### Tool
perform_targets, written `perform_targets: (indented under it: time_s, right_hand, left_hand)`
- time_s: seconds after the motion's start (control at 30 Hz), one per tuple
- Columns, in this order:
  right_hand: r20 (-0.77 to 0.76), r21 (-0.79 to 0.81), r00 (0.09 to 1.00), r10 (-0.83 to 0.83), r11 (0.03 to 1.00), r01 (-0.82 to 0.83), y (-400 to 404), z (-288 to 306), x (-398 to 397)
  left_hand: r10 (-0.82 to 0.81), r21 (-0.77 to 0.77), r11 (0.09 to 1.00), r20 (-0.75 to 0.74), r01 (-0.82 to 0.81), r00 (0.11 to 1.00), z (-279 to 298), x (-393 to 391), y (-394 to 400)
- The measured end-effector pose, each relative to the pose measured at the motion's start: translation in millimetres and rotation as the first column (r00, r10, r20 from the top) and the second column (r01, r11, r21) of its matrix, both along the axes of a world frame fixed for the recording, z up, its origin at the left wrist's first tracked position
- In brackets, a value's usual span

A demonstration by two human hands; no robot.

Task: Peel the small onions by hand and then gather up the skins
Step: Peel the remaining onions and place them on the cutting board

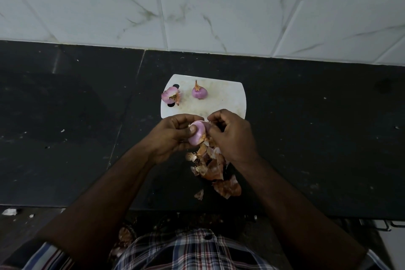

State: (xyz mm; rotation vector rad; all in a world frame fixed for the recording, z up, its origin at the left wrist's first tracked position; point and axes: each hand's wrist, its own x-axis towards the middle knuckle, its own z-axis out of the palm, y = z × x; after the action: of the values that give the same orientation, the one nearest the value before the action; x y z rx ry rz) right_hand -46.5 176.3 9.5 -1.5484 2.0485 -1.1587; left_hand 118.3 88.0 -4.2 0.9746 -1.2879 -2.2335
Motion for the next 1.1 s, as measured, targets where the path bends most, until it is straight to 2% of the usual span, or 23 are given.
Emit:
perform_targets:
  time_s: [0.1,0.17,0.27,0.33,0.4,0.5,0.6,0.7,0.83,0.93,1.1]
  right_hand:
    - [-0.015,0.045,0.999,-0.033,0.998,0.034,-1.7,-1.6,-7.7]
    - [0.034,0.096,0.999,-0.03,0.995,0.027,-2.2,-2.8,-14.6]
    - [0.218,0.129,0.974,-0.06,0.991,0.032,-1.2,-1.7,-19.3]
    - [0.388,0.165,0.916,-0.097,0.986,0.035,-0.5,0.5,-19.1]
    - [0.481,0.177,0.872,-0.084,0.984,-0.003,0.9,0.5,-15.8]
    - [0.457,0.119,0.888,-0.051,0.993,-0.005,1.6,-1.3,-9.8]
    - [0.424,0.086,0.899,-0.105,0.993,0.075,0.1,-5.2,-11.1]
    - [0.278,0.071,0.949,-0.152,0.988,0.138,-0.7,-9.1,-15.7]
    - [0.08,0.039,0.986,-0.144,0.989,0.142,0.2,-9.9,-19.4]
    - [-0.036,0.084,0.995,-0.097,0.991,0.1,3.3,-10.3,-21.8]
    - [-0.026,0.253,1.0,0.006,0.968,0.001,8.5,-13.3,-24.4]
  left_hand:
    - [-0.023,0.056,0.998,-0.073,0.028,0.997,1.6,2.2,2.0]
    - [-0.028,0.077,0.996,-0.109,0.036,0.994,2.8,1.2,5.5]
    - [0.005,0.163,0.986,-0.163,0.022,0.987,-0.2,1.6,5.4]
    - [0.033,0.23,0.973,-0.183,0.011,0.983,-3.9,4.8,4.0]
    - [0.04,0.246,0.969,-0.17,0.003,0.985,-7.6,5.7,4.3]
    - [0.026,0.175,0.985,-0.098,-0.008,0.995,-7.2,0.4,6.1]
    - [0.054,0.207,0.978,-0.104,-0.032,0.993,-5.3,-0.9,5.0]
    - [0.057,0.269,0.963,-0.127,-0.021,0.99,-3.8,-1.1,7.5]
    - [0.063,0.335,0.942,-0.131,-0.015,0.989,-2.7,-3.0,13.7]
    - [0.087,0.376,0.926,-0.136,-0.03,0.987,-1.3,-1.6,13.5]
    - [0.127,0.423,0.903,-0.113,-0.068,0.985,0.8,-3.0,11.7]
